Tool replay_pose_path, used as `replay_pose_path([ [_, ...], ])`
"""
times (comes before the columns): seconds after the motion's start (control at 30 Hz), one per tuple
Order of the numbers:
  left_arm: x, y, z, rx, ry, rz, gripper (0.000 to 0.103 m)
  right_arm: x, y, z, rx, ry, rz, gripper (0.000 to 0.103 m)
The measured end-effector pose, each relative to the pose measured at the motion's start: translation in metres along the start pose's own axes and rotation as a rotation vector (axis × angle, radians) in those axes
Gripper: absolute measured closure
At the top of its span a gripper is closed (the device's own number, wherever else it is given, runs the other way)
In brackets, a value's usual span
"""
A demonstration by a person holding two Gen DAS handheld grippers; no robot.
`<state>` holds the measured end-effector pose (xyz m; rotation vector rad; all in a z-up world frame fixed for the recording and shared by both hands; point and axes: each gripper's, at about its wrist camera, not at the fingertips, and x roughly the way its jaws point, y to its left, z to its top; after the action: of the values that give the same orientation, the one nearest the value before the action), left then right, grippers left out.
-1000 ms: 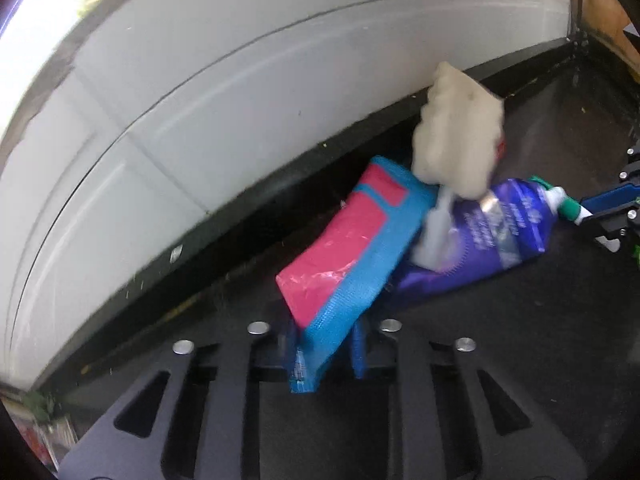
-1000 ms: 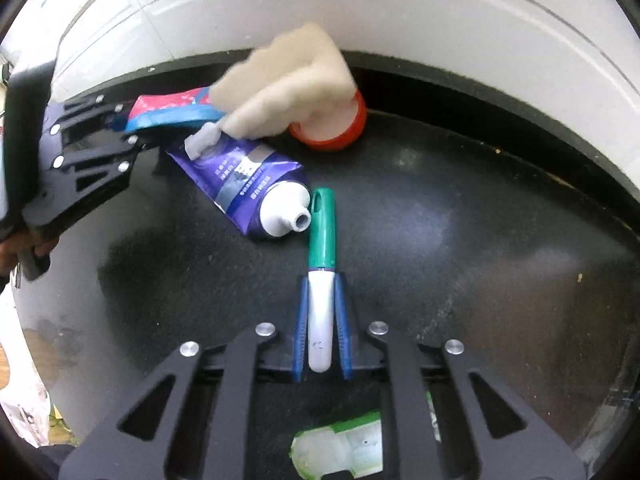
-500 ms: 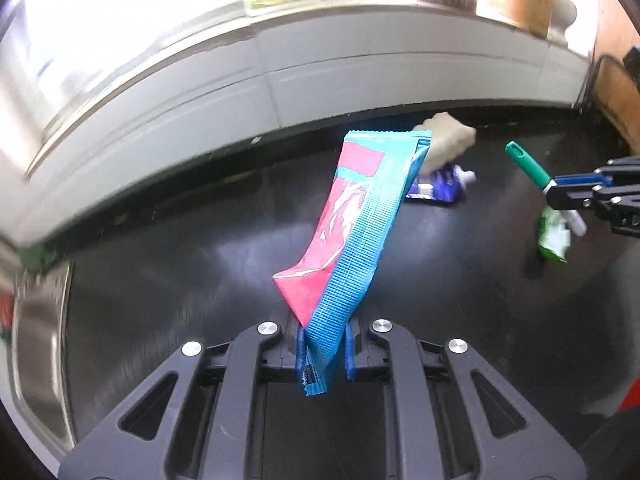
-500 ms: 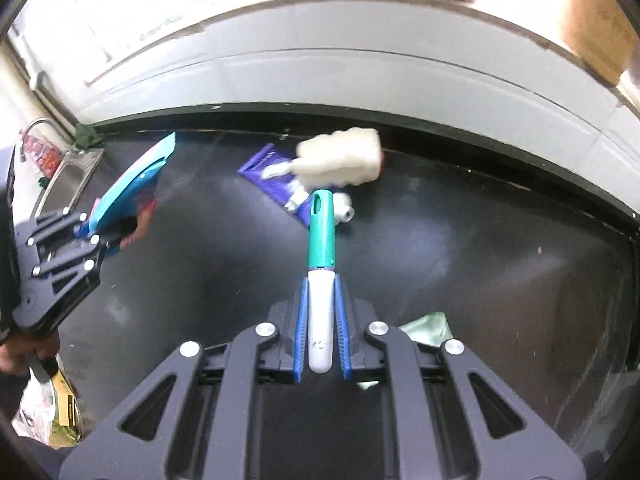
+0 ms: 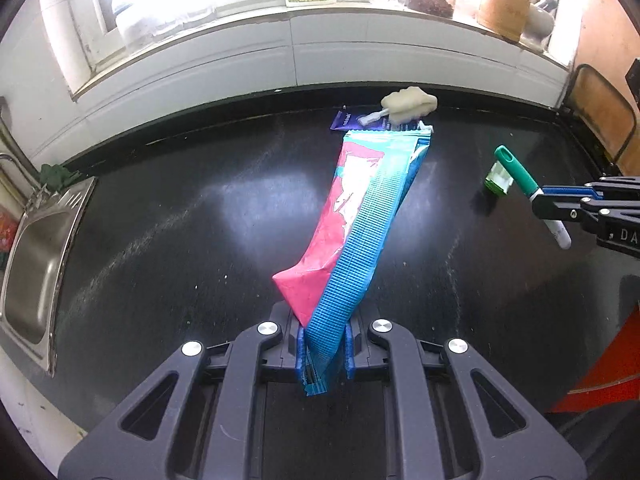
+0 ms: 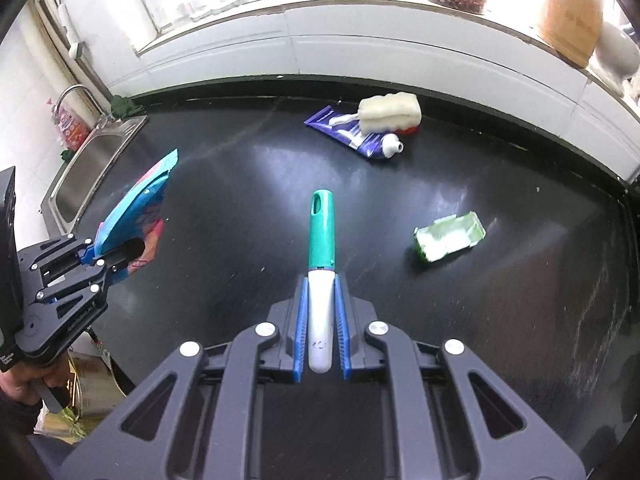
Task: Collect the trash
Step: 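Carry packet and marker over the floor bin and open both tools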
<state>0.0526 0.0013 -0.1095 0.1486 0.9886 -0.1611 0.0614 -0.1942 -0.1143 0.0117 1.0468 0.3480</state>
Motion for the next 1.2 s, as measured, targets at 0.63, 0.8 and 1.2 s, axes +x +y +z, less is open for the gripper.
replay_pose_path([
  [0.63,-0.082,0.091,-0.063,-0.226,-0.094,0.186,0.09,0.005,0.141,0.025,-0.273,-0.019,0.157,0.089],
  [0.8,-0.125,0.149,-0.134,-0.412,-0.076,0.332,0.09,0.02,0.242,0.016,-0.456,0.029,0.284,0.089],
  [1.2,-0.182,0.232,-0.34,-0.879,0.098,0.535,0.09,0.062,0.464,-0.083,-0.795,0.275,0.548,0.089],
])
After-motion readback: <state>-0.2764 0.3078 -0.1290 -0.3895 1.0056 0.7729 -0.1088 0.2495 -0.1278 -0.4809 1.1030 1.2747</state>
